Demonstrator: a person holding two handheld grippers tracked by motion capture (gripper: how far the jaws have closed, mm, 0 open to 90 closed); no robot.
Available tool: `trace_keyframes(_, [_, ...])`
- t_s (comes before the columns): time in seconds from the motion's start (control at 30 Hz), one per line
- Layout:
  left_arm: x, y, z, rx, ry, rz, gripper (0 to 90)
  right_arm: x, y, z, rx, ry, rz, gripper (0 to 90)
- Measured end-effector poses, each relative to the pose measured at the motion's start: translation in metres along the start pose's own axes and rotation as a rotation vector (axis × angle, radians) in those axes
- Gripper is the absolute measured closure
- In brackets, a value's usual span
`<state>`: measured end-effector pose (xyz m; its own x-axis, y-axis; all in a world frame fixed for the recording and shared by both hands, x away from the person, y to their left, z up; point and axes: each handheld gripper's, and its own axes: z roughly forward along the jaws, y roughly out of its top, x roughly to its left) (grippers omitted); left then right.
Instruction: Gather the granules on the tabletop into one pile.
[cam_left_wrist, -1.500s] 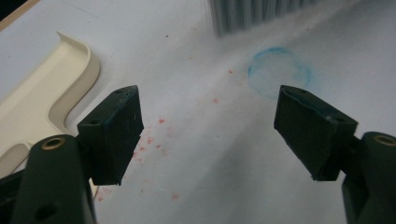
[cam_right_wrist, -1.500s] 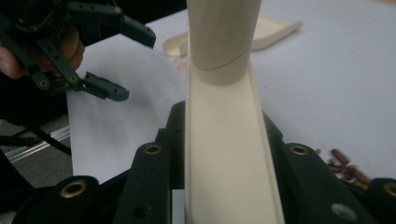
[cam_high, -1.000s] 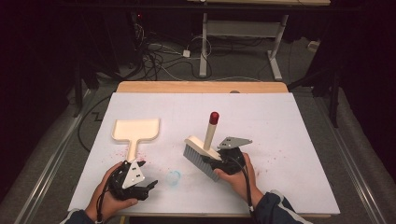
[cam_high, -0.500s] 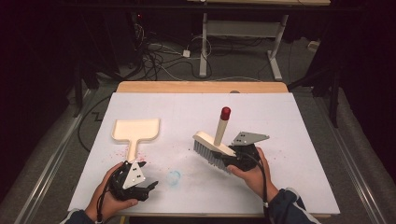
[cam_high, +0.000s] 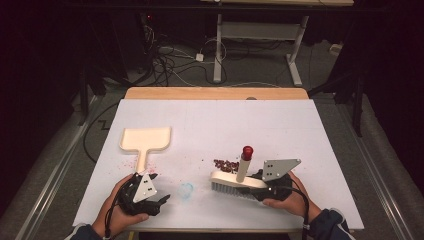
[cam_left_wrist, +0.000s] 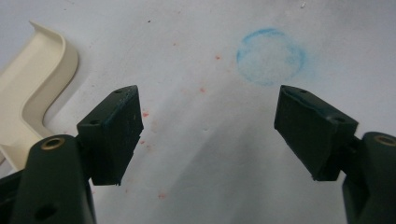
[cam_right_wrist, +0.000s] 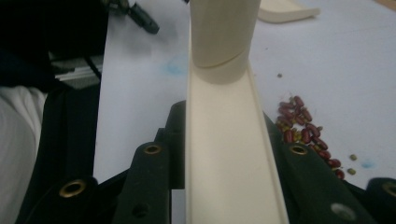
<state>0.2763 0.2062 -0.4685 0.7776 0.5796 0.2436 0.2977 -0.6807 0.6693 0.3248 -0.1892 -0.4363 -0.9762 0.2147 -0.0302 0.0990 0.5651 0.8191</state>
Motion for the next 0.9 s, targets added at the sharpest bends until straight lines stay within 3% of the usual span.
trace_keyframes(0.07, [0.000,0.000,0.001,0.003,-0.011,-0.008,22.6,-0.004,-0.005,0.005,0.013,0.018,-0.014,67.8])
trace_keyframes(0.17, [0.000,0.000,0.002,0.006,-0.016,-0.004,22.6,-0.015,-0.008,0.010,-0.009,0.032,-0.026,67.8])
trace_keyframes(0.4, [0.000,0.001,0.003,0.004,-0.023,-0.002,22.6,-0.046,-0.005,0.019,-0.015,-0.004,-0.018,67.7])
trace_keyframes(0.57, [-0.001,0.000,0.003,0.005,-0.028,-0.006,22.6,-0.055,0.001,0.017,-0.025,-0.047,0.006,67.8])
trace_keyframes(0.63, [-0.001,0.000,0.003,0.006,-0.026,-0.005,22.6,-0.056,0.004,0.013,-0.033,-0.076,0.004,67.7])
trace_keyframes(0.77, [-0.001,0.000,0.002,0.004,-0.019,-0.002,22.6,-0.057,0.008,0.001,-0.091,-0.152,0.046,67.7])
trace_keyframes(0.9, [-0.001,0.000,0.002,0.007,-0.016,0.002,22.6,-0.061,0.005,-0.006,-0.106,-0.297,0.083,67.8])
